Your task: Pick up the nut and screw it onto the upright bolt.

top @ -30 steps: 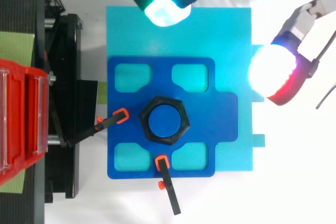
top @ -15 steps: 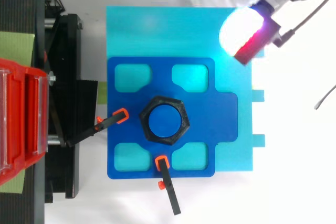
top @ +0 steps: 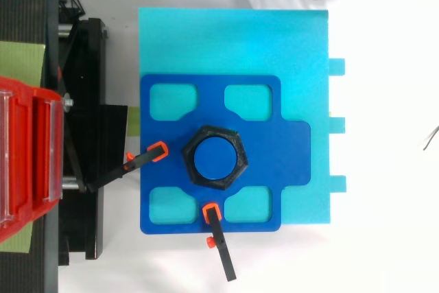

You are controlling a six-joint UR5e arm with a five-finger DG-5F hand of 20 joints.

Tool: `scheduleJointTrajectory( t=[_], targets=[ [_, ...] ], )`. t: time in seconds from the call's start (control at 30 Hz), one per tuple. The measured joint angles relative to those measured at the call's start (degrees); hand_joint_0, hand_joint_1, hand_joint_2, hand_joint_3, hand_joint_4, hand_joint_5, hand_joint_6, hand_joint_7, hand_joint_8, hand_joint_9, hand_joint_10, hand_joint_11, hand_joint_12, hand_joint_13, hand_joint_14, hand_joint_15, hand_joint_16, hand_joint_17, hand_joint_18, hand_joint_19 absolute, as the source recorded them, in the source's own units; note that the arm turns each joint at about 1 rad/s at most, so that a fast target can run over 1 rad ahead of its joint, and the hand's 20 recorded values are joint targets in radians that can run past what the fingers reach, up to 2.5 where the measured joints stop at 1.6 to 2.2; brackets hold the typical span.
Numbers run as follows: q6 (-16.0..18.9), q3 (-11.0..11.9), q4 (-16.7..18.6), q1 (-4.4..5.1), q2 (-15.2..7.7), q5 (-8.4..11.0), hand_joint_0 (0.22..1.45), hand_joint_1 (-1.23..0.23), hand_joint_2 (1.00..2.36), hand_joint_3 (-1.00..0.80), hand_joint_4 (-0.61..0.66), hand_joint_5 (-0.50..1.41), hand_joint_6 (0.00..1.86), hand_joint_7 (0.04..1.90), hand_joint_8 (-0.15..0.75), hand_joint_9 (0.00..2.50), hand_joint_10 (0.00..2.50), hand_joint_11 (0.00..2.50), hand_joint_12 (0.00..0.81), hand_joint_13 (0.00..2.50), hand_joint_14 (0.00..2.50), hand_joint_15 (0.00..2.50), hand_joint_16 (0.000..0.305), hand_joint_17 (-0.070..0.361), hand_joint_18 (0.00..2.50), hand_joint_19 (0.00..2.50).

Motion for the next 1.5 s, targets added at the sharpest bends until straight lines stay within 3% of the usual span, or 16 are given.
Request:
scheduleJointTrajectory(
  t=[0.1,0.23,0.9,1.5],
  targets=[
    [3.7,0.0,-0.8,0.15,0.0,-0.08,0.45,-0.34,1.00,-0.50,0.11,-0.25,0.50,0.69,0.224,0.00,0.00,0.00,0.384,0.00,0.00,0.00,0.054,0.121,0.00,0.00],
    [5.2,0.0,-1.9,0.23,0.0,-0.14,0.45,-0.34,1.00,-0.50,0.11,-0.25,0.50,0.72,0.220,0.00,0.00,0.00,0.380,0.00,0.00,0.00,0.054,0.121,0.00,0.00],
    [5.1,0.0,-2.3,0.23,0.0,-0.12,0.47,-0.40,1.00,-0.50,0.11,-0.24,0.50,0.79,0.182,0.00,0.00,0.00,0.348,0.00,0.00,0.00,0.050,0.113,0.00,0.00],
    [5.1,0.0,-2.3,0.23,0.0,-0.11,0.47,-0.44,1.00,-0.50,0.09,-0.24,0.50,0.71,0.186,0.00,0.00,0.00,0.352,0.00,0.00,0.00,0.050,0.113,0.00,0.00]
  ],
)
